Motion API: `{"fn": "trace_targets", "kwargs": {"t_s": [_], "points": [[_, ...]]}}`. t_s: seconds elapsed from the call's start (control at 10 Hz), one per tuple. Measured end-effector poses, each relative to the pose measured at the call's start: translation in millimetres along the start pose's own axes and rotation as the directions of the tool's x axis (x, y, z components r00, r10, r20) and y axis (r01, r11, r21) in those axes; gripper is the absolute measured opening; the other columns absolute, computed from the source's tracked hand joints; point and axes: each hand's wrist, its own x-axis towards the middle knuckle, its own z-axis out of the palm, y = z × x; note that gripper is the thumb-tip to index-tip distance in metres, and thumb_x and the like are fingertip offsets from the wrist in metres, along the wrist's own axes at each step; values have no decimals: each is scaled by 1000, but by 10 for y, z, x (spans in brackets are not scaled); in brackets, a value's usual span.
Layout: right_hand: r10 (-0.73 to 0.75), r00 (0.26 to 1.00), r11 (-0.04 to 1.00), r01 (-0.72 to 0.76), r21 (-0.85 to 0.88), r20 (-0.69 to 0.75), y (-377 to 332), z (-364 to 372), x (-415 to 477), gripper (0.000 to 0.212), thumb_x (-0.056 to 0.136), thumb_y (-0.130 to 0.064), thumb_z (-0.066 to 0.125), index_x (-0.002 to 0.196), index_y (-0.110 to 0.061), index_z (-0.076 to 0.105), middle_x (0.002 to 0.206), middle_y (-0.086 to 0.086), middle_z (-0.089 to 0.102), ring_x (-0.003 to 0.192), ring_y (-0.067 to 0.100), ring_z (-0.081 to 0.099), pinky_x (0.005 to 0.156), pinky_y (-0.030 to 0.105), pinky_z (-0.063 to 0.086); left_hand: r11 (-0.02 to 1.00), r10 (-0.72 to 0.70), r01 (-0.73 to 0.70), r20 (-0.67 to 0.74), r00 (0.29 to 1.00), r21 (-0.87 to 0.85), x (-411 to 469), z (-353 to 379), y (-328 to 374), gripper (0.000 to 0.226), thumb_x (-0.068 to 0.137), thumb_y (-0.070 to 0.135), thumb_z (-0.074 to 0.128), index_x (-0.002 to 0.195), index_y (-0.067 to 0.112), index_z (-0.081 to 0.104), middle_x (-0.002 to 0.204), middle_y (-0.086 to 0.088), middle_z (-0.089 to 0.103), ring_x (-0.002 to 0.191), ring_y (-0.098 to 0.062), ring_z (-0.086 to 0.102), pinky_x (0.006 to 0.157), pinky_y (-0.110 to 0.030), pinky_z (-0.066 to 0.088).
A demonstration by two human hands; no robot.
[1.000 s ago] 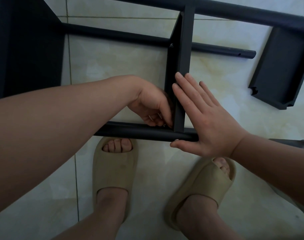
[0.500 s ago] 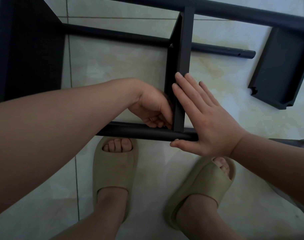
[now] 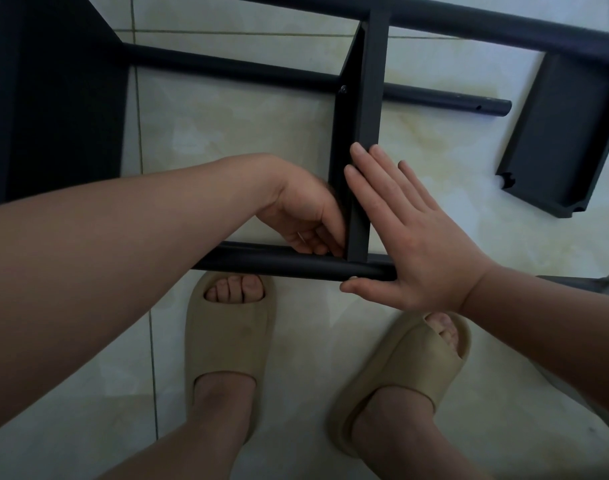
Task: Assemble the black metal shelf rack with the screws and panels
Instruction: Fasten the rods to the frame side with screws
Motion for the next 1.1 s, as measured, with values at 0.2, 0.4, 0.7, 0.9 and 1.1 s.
{"fn": "trace_targets", "kwargs": {"t_s": [0.2,0.4,0.7,0.9,1.1], "points": [[-3,1000,1000,3,3,-6,0,4,1,111,86,-71,57,160,1,16,170,18,5,158,33,0,124,59,16,1000,13,-13,0,1000,-25,-15,-11,-10,14,93,4,57,103,9,67,86,-1,66,76,-12,56,77,-26,46],[-8,1000,1000,8,3,-20,3,16,1,111,86,-71,56,160,1,17,170,17,6,158,33,1,124,59,16,998,-37,38,22,999,-45,-47,-62,-66,16,86,14,63,100,15,70,93,0,69,80,-14,59,82,-30,47],[-11,1000,1000,11,3,-24,8,24,-2,111,86,-72,56,160,1,17,170,17,6,158,33,2,124,59,16,1000,0,0,-19,1000,-3,2,0,-10,10,93,7,60,95,12,68,81,1,66,72,-12,57,73,-24,46],[-11,1000,1000,11,3,-24,8,18,-2,111,86,-72,56,160,1,18,169,18,6,158,33,2,124,59,16,999,24,-24,-3,1000,-38,-19,-10,-16,14,93,2,59,99,11,67,85,-1,66,77,-13,57,77,-26,46],[-10,1000,1000,10,-2,-22,7,16,0,111,86,-72,56,160,1,17,169,18,6,158,33,1,125,58,15,999,-12,13,36,999,-34,-52,-36,-32,17,92,10,59,105,12,69,97,-4,69,85,-17,63,86,-31,49]]}}
